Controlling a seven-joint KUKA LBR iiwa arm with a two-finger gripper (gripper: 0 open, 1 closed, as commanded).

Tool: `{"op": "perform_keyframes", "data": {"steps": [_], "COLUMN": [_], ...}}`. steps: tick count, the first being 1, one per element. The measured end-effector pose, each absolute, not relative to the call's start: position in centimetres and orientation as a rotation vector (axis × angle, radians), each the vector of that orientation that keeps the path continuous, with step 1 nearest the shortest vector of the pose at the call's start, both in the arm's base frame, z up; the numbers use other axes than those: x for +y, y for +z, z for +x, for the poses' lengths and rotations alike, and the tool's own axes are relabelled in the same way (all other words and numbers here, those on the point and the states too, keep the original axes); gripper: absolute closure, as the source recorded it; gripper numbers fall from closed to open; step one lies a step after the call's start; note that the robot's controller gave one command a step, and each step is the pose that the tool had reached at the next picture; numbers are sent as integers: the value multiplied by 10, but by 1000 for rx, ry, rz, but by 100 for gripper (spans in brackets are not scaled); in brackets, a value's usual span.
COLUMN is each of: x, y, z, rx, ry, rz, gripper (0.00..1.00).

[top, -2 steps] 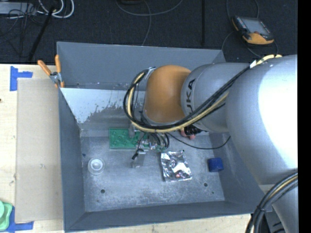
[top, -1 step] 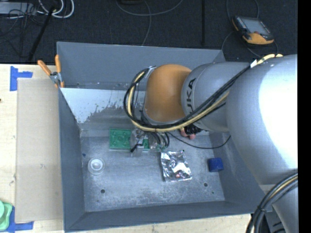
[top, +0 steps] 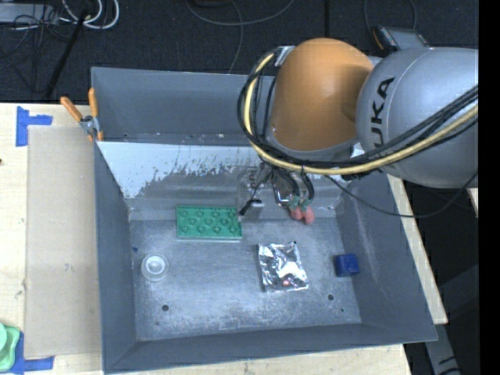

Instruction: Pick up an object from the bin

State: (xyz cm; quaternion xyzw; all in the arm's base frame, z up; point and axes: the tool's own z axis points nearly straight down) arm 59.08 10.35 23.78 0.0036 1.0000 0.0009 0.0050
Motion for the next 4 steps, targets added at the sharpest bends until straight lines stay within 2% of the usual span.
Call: {"op": "perform_keyframes", "data": {"steps": [1, 2, 3, 4], "x": [97, 118, 207, 203], "y": [141, 314, 212, 139], "z": [549, 547, 562, 544], "rx": [3142, 3123, 3129, 3135], "ry": [-2, 5, 0, -7], "rz": [236, 240, 346, 311], "gripper": [100, 100, 100, 100]}}
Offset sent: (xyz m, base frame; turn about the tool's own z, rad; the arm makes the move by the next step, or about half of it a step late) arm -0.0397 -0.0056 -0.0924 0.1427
